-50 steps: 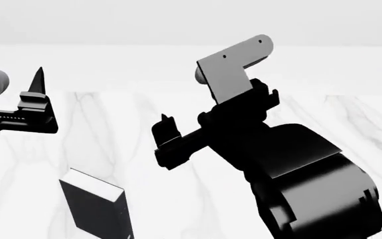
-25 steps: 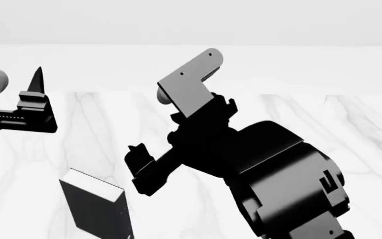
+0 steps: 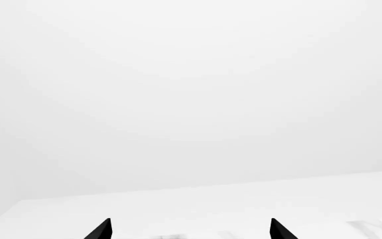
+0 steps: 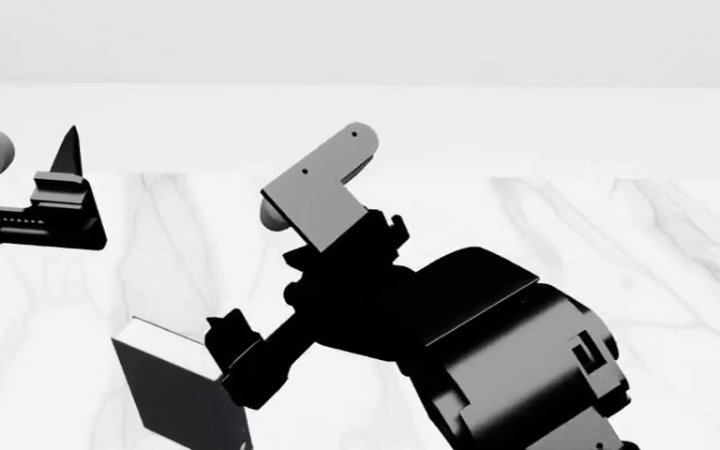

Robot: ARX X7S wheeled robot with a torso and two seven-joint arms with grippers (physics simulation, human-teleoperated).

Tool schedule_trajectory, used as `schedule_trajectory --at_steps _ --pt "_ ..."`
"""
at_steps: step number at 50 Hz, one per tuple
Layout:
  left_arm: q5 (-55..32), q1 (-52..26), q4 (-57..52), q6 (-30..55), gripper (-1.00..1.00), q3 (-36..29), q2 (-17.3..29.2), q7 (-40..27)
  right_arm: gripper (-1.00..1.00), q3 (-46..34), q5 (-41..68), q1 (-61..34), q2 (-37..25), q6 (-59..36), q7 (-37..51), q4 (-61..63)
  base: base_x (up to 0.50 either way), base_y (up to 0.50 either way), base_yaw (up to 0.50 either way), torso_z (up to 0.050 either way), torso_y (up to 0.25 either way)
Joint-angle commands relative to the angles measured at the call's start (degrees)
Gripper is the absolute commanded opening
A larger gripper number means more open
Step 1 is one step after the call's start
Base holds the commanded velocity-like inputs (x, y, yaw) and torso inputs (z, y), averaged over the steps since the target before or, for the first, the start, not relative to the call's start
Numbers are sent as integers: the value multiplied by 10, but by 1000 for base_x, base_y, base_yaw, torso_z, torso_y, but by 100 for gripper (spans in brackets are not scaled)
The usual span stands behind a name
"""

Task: Pick up the book on the left and place it on top of the shelf.

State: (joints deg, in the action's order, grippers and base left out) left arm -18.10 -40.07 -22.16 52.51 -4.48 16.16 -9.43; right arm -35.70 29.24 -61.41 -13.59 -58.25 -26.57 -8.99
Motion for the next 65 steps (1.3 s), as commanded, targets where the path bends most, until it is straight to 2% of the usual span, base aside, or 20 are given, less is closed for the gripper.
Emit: schedule_trajectory --at_steps 1,35,53,57,65 --pt "-3 1 2 -3 100 0 1 -1 100 -12 -7 1 10 18 -4 -27 0 0 0 0 0" --pt "-8 2 -2 -1 100 -7 4 -9 100 -67 -38 10 81 117 -25 -181 0 0 0 0 0" --pt "-12 6 -6 -1 100 -7 8 -11 100 -102 -55 -11 130 206 -48 -348 0 0 0 0 0" --pt "-13 6 -5 -3 100 -8 8 -12 100 -147 -15 -25 135 235 -36 -388 0 0 0 0 0" --pt "-15 5 -9 0 100 -8 9 -14 100 -285 119 -54 136 295 -4 -448 0 0 0 0 0"
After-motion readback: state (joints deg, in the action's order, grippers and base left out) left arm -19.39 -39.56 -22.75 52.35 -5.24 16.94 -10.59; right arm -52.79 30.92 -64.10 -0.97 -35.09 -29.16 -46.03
